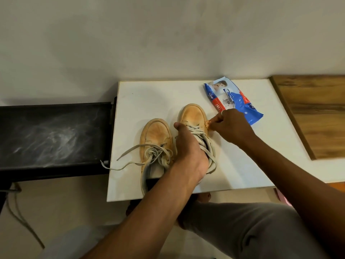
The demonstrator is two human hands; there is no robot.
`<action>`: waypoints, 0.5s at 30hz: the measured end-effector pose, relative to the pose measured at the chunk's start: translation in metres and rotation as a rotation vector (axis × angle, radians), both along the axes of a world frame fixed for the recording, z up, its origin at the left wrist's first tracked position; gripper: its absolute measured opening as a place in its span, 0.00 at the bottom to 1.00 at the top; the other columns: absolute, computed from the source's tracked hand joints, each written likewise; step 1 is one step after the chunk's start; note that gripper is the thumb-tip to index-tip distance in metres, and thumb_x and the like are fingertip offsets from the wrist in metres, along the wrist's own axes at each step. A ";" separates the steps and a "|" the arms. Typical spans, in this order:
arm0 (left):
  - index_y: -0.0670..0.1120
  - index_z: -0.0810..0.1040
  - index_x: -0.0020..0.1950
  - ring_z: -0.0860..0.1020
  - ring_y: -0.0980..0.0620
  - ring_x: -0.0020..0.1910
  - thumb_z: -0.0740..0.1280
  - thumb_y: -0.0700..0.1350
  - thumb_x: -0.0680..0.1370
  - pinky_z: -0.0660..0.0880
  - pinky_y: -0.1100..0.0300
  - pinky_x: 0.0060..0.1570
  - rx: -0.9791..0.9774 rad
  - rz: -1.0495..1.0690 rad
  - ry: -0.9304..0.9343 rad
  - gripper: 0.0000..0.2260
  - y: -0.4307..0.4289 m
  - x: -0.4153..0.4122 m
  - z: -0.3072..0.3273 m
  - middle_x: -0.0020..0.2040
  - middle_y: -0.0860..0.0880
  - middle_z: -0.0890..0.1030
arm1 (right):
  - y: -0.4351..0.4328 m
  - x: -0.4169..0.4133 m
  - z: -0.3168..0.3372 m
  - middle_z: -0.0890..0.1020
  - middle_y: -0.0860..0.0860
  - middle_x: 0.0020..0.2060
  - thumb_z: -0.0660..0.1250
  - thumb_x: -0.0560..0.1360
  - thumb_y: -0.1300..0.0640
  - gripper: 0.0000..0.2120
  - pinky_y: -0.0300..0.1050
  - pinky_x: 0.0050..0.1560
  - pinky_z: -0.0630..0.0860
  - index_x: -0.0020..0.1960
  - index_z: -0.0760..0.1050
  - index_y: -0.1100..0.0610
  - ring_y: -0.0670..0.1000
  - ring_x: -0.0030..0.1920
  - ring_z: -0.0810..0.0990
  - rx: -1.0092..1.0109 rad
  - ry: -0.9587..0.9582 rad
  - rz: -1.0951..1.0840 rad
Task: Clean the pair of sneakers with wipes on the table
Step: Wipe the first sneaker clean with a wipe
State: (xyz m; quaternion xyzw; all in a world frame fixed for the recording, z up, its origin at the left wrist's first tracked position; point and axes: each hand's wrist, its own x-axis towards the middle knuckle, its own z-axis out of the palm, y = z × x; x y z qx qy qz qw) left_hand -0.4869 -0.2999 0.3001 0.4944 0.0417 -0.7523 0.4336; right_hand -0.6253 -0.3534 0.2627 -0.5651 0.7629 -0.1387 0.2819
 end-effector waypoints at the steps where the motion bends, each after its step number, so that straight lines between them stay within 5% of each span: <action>1: 0.48 0.79 0.65 0.82 0.46 0.54 0.52 0.68 0.81 0.79 0.51 0.56 0.004 -0.001 -0.001 0.29 0.001 0.000 0.002 0.57 0.43 0.83 | -0.003 0.004 -0.001 0.84 0.51 0.43 0.72 0.75 0.54 0.06 0.37 0.37 0.74 0.48 0.83 0.57 0.46 0.41 0.78 -0.039 0.002 -0.014; 5: 0.49 0.79 0.64 0.82 0.46 0.55 0.53 0.68 0.81 0.79 0.51 0.55 0.016 0.001 -0.001 0.29 0.001 0.001 0.002 0.58 0.44 0.83 | -0.019 0.015 0.003 0.84 0.50 0.43 0.70 0.77 0.53 0.07 0.38 0.39 0.75 0.48 0.83 0.57 0.46 0.40 0.79 -0.157 -0.021 -0.043; 12: 0.47 0.81 0.57 0.84 0.48 0.47 0.53 0.67 0.81 0.81 0.55 0.47 0.029 0.009 0.020 0.29 0.000 0.004 0.002 0.52 0.43 0.85 | -0.019 0.016 0.017 0.83 0.54 0.42 0.73 0.74 0.53 0.10 0.40 0.40 0.77 0.48 0.82 0.60 0.49 0.41 0.80 0.120 -0.001 0.071; 15: 0.47 0.82 0.58 0.84 0.47 0.50 0.53 0.68 0.81 0.81 0.54 0.50 0.026 0.018 0.034 0.29 0.001 0.004 0.003 0.53 0.43 0.86 | -0.022 0.024 0.013 0.82 0.54 0.39 0.73 0.74 0.55 0.09 0.42 0.39 0.77 0.46 0.82 0.61 0.50 0.40 0.80 0.022 0.044 -0.010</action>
